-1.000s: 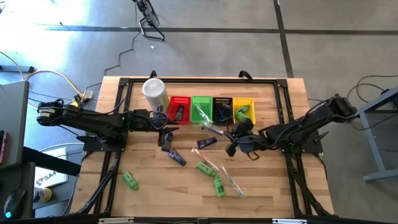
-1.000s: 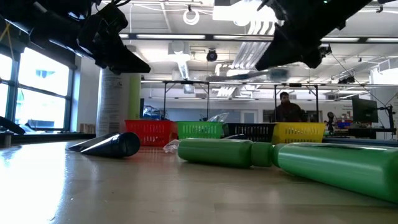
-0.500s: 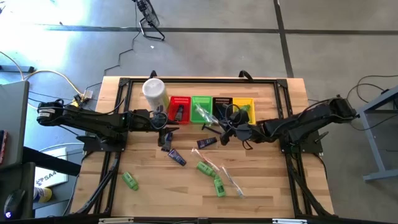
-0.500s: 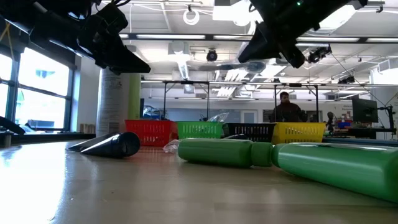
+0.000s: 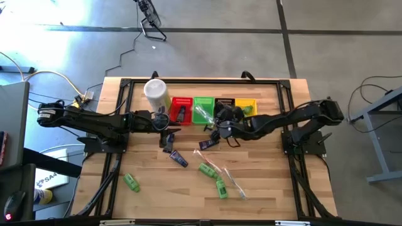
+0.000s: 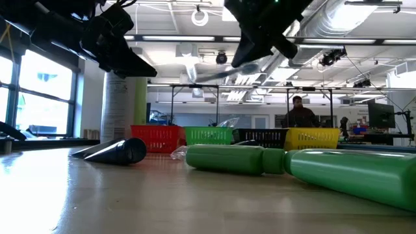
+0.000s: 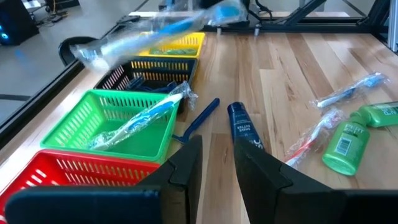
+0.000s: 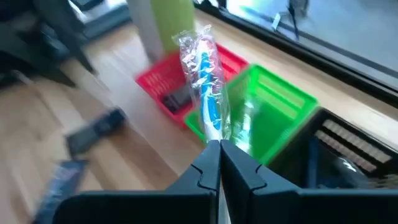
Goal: Pick & Place Travel size toiletries
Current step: Put the blue toothbrush into the green bin
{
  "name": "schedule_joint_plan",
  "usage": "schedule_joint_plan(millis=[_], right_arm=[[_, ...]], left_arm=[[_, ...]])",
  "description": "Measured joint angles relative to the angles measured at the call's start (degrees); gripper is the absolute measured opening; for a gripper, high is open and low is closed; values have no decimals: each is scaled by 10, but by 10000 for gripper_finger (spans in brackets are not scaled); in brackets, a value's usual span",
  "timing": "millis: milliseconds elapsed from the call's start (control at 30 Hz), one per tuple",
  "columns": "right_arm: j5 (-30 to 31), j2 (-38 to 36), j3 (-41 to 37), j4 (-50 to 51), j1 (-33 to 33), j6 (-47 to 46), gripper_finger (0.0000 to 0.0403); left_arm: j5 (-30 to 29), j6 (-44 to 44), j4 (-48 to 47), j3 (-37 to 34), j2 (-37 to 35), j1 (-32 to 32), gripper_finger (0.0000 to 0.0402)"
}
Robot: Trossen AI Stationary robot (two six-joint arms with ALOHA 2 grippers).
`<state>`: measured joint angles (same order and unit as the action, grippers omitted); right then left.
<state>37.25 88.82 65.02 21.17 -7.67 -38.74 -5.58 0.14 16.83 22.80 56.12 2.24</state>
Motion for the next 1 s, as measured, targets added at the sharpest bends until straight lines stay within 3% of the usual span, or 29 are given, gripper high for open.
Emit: schedule_joint_plan(millis=[333,700,1000], right_arm=[[-34,17,37,60,64,-2,3],[-108,67,37,41,109,-4,2],[-133,102,37,34,131,-7,2]], left_arm=[[0,0,-4,0,0,0,88],[0,0,-7,0,0,0,88],[0,0,-8,0,0,0,88]])
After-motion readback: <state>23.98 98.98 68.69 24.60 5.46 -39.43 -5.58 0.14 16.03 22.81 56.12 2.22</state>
